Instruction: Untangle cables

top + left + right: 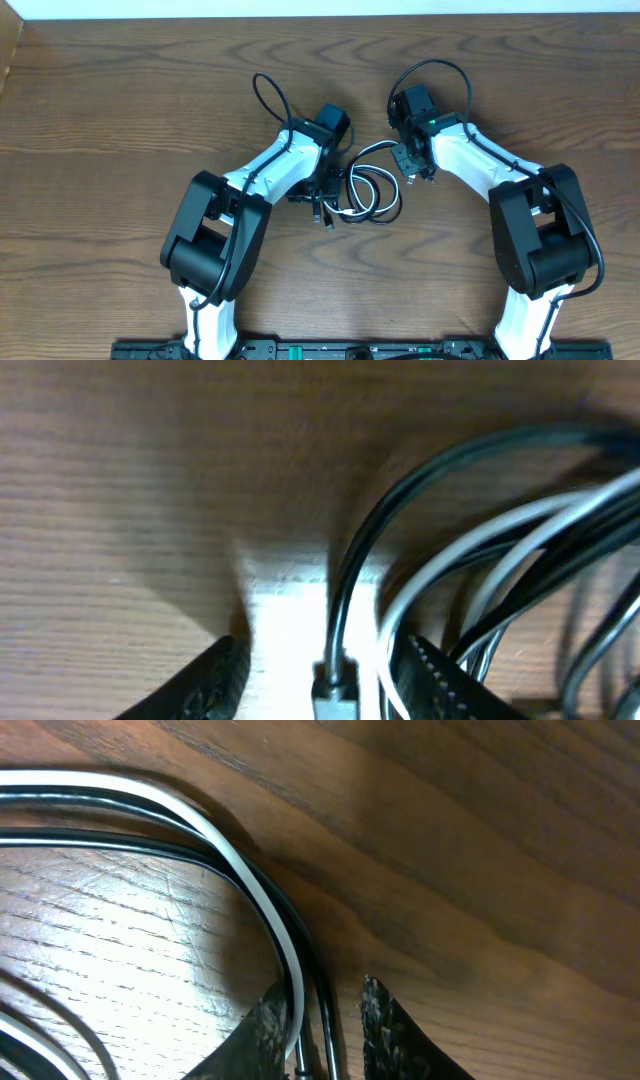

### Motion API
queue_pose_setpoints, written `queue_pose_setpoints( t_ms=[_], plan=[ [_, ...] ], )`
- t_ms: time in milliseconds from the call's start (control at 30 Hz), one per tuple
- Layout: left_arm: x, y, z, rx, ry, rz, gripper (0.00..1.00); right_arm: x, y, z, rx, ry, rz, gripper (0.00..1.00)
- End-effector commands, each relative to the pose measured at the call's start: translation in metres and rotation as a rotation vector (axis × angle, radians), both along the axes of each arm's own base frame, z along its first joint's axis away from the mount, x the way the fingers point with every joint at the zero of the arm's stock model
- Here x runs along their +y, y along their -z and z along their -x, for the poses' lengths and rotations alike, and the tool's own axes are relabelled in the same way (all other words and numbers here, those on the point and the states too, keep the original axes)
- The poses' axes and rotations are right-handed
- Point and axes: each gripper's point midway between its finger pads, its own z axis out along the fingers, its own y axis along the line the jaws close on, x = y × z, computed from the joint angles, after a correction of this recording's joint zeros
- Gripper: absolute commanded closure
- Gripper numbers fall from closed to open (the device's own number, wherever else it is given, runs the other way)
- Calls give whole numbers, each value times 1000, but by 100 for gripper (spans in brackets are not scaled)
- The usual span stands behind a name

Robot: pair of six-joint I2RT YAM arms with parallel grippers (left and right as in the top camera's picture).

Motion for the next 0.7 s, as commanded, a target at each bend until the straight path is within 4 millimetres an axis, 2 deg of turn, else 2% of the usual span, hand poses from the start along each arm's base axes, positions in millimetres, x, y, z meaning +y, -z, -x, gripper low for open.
queue_pose_setpoints(
  t_ms=[0,400,533,667],
  plan=[
    [9,8,9,38,120,-34,52,-5,33,22,100,-12,33,78],
    [3,10,-1,-7,207,-11,57,-5,33,22,100,-12,34,77],
    [3,11,0,-8,240,-10,75,-5,33,22,100,-12,34,78],
    [5,14,1,-6,259,-13,81,-5,33,22,100,-12,34,77]
  ],
)
